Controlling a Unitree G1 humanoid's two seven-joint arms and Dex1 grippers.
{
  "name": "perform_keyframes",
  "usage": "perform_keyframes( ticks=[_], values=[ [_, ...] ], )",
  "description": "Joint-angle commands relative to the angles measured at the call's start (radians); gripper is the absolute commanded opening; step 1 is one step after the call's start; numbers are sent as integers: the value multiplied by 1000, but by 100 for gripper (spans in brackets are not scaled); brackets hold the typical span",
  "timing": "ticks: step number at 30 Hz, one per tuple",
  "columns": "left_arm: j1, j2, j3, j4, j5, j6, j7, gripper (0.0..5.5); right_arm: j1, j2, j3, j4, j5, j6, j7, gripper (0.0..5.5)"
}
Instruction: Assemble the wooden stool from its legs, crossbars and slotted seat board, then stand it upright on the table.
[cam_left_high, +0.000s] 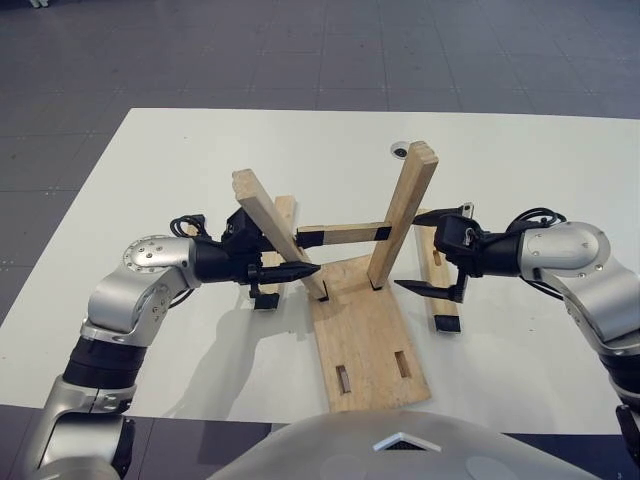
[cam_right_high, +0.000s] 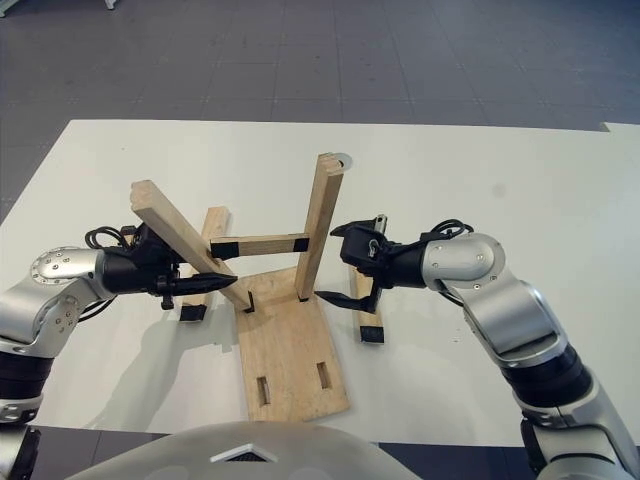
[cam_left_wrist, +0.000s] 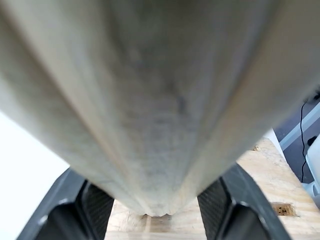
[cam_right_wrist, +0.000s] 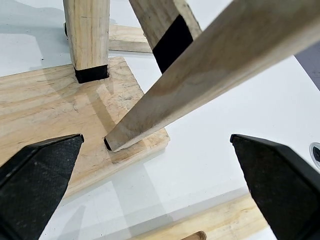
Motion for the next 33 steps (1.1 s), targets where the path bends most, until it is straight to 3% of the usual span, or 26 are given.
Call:
perform_keyframes(
  ticks=[1, 12, 16, 22, 25, 27, 30, 33],
  values=[
    [88, 0, -58, 38, 15, 125, 9, 205, -13, 2, 6, 7, -5, -5, 2, 550],
    [121, 85, -196, 9, 150, 34, -27, 205, -52, 34, -22, 21, 13, 20, -31, 550],
    [133, 83, -221, 21, 188, -17, 14, 205, -132, 147, -154, 48, 118, 135, -131, 550],
    [149, 75, -231, 24, 168, -26, 52, 205, -467, 319, -494, 97, 382, 429, -365, 550],
    [154, 65, -232, 19, 161, -25, 71, 205, -594, 383, -594, 103, 493, 562, -468, 550],
    [146, 59, -236, 31, 166, -29, 78, 205, -673, 458, -648, 89, 540, 640, -578, 550],
    [142, 53, -246, 53, 180, -40, 84, 205, -778, 692, -787, 42, 710, 776, -799, 493],
    [138, 47, -253, 66, 181, -39, 90, 205, -722, 865, -811, -24, 949, 822, -1009, 429]
  ],
)
